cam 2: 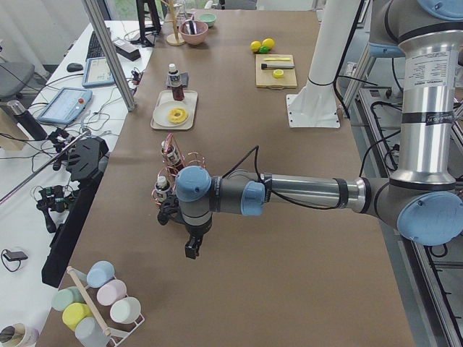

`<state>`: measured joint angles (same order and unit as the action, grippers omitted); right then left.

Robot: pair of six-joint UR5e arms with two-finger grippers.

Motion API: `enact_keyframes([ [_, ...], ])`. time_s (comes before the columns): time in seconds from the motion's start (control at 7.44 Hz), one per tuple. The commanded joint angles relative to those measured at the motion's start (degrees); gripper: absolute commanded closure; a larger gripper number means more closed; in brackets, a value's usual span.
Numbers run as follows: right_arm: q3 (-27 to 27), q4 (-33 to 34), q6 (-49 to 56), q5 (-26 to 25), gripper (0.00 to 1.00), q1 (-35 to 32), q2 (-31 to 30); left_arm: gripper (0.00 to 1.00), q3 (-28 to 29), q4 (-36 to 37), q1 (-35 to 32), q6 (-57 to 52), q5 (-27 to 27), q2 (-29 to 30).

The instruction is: Place tea on tray

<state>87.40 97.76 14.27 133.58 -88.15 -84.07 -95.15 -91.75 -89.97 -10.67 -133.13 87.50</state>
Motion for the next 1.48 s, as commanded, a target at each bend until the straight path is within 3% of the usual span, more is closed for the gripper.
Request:
enact_keyframes([
  [0.0, -1.5, -1.2, 1.5, 1.0, 0.0, -0.7, -0.8, 0.02, 0.1, 0.0, -0.1, -0.1, 0.0, -0.3],
  [1.34, -1.1, -1.0, 2.0, 1.7, 0.0, -2.6, -0.4, 0.02, 0.5, 0.0, 0.0, 0.0, 0.1, 0.4],
])
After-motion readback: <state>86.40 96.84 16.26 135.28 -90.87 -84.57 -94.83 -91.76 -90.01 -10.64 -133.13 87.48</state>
